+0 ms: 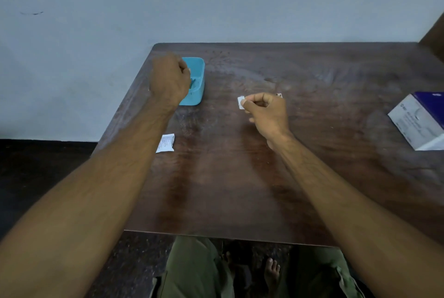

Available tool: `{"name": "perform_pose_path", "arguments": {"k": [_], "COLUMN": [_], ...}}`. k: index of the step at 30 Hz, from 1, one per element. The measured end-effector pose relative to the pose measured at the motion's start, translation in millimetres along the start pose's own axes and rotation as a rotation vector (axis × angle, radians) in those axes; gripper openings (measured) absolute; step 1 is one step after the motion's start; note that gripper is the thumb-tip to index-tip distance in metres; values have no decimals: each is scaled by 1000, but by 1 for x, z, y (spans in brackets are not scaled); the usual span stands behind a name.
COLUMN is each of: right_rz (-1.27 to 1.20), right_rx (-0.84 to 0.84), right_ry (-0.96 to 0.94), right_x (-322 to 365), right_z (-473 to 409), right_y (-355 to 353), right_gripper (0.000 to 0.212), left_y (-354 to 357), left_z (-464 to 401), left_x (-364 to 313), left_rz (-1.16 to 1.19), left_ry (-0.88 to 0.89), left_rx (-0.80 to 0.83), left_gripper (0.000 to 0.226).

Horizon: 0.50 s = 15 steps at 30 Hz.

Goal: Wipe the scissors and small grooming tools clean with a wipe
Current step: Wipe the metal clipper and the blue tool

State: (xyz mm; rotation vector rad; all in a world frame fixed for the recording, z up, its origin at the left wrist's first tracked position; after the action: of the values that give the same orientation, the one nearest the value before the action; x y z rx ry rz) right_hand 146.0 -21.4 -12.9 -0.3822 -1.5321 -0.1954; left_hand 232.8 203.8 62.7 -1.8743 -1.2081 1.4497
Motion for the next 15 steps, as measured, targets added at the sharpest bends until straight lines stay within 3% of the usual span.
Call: {"name": "perform_pose_path", "arguments": {"k": [7,15], "right_rz": [-7,-26], "right_rx": [-66,-160], "right_ry": [27,48], "right_x": [-12,-21], "right_z": [13,10], "right_y": [-46,-97], "right_gripper": [12,15], "left_y": [39,116], "left_z": [60,104], "left_x": [-49,-95], "left_rz": [174,178], "left_ry": [119,8], "left_rx": [106,304], "left_gripper": [13,12]}}
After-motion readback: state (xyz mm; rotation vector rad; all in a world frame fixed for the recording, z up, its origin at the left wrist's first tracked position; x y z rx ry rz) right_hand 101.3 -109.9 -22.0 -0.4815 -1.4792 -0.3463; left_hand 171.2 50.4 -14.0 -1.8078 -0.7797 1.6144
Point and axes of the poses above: each hand's wrist, its own z-axis away from the middle knuckle, its own y-axis out of the palm, x = y × z, the point moved 7 cm from there along -z, towards the middle knuckle, and after that the axes turned 1 degree about -y, right-handed, at the moved point
